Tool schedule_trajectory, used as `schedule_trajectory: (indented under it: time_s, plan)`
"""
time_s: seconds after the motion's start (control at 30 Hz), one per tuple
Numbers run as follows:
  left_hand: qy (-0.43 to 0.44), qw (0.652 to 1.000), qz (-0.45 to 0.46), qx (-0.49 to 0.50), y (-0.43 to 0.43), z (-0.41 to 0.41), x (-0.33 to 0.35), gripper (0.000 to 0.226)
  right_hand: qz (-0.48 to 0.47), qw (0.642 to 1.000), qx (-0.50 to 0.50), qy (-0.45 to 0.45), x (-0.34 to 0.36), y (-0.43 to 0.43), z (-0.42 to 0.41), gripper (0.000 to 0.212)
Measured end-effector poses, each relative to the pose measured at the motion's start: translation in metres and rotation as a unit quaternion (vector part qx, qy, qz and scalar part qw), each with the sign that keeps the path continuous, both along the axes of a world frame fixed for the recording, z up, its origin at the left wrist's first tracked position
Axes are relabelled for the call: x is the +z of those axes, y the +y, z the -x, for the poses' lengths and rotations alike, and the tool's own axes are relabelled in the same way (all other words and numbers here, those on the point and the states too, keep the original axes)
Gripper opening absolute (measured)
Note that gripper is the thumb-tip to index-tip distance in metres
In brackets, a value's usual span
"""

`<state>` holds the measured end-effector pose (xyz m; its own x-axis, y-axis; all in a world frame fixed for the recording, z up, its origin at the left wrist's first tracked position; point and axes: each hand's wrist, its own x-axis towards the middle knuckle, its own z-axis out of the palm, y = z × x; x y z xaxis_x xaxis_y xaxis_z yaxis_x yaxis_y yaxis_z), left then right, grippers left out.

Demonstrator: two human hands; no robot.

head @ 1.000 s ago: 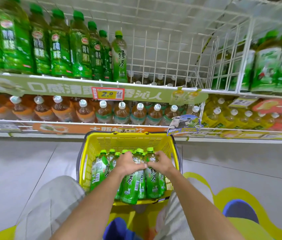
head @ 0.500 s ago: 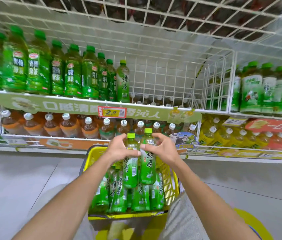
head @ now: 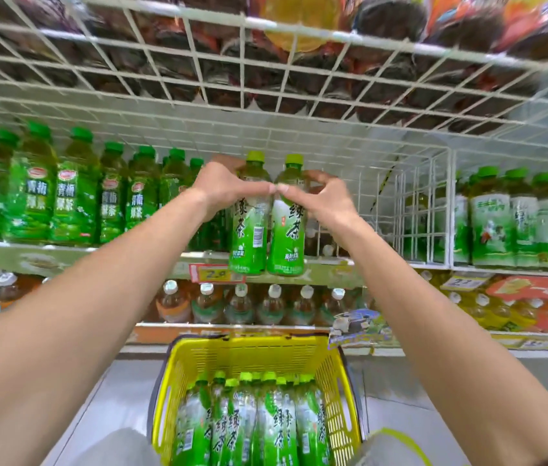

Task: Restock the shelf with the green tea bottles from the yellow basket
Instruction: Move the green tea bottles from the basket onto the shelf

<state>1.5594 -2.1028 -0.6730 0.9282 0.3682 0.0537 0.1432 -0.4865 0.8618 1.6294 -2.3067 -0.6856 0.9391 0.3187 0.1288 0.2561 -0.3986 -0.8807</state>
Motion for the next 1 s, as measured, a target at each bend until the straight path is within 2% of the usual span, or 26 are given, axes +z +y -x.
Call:
schedule_trajectory:
  time_s: [0.1,0.2,0.3,0.47,0.53,0.63,0.7,0.83,0.93,1.0]
  plan:
    - [0.01,0.999,0.038,-0.032,0.003,-0.028,0.002,0.099,-0.003,1.0,-0.005,0.015,0.001,0.004,-0.025,0.087]
    - [-0.017,0.999,-0.032,0.01,-0.002,-0.05,0.004,0.085,-0.012,1.0,-0.009,-0.004,0.0,0.006,-0.04,0.085]
    - [-0.026,0.997,-0.068,0.031,-0.007,-0.065,-0.01,0.061,-0.002,0.999,-0.007,-0.032,-0.008,0.012,-0.056,0.078]
    - [-0.025,0.999,-0.029,0.009,-0.017,-0.082,-0.044,0.038,0.024,1.0,-0.01,-0.017,-0.05,0.011,-0.077,0.078]
    - [-0.015,0.999,-0.033,-0.005,-0.015,-0.094,-0.055,0.037,0.013,1.0,-0.012,-0.012,-0.067,0.01,-0.088,0.078]
    - [0.028,0.997,-0.063,-0.017,-0.011,-0.111,-0.056,0.036,0.012,1.0,0.01,0.007,-0.074,0.01,-0.1,0.057]
    - [0.059,0.992,-0.103,-0.039,-0.007,-0.121,-0.051,0.033,0.024,0.999,0.024,0.017,-0.079,0.008,-0.108,0.055]
    - [0.07,0.988,-0.123,-0.054,0.003,-0.133,-0.053,0.057,0.01,1.0,0.01,0.025,-0.097,0.007,-0.122,0.049]
    - [0.078,0.984,-0.145,-0.062,0.008,-0.139,-0.057,0.063,-0.009,1.0,0.007,0.025,-0.105,0.01,-0.126,0.039]
    - [0.093,0.98,-0.163,-0.068,0.008,-0.144,-0.06,0.075,-0.009,0.999,0.014,0.036,-0.11,0.012,-0.131,0.04]
